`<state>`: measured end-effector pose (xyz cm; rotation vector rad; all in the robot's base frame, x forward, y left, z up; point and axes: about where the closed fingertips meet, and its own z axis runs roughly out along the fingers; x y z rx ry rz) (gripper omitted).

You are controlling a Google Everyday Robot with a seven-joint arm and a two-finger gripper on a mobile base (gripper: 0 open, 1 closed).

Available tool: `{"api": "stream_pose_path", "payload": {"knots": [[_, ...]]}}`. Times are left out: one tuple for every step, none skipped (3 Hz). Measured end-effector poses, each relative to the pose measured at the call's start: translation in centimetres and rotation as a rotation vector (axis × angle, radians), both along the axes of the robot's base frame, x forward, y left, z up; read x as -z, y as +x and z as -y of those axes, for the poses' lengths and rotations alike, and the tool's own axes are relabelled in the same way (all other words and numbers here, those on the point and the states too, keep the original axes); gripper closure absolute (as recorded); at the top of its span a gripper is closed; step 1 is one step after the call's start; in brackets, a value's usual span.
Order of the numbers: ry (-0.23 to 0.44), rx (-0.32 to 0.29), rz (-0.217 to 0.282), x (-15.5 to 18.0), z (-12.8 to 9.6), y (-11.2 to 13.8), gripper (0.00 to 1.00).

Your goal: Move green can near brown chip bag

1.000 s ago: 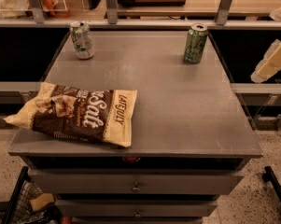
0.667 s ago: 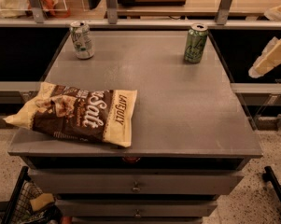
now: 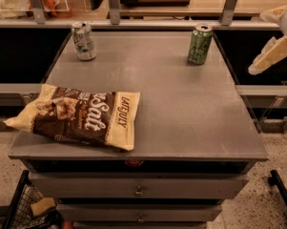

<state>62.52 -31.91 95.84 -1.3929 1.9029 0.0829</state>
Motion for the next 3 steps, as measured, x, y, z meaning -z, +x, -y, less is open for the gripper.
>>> {"api": "stream_pose_path", "payload": {"knots": [[0.081, -0.045, -0.021, 1.4, -1.3, 1.0, 0.00], [0.212, -0.097, -0.051, 4.1, -4.1, 3.5, 0.00], [0.285, -0.087, -0.048, 5.3, -5.8, 5.4, 0.00]]}}
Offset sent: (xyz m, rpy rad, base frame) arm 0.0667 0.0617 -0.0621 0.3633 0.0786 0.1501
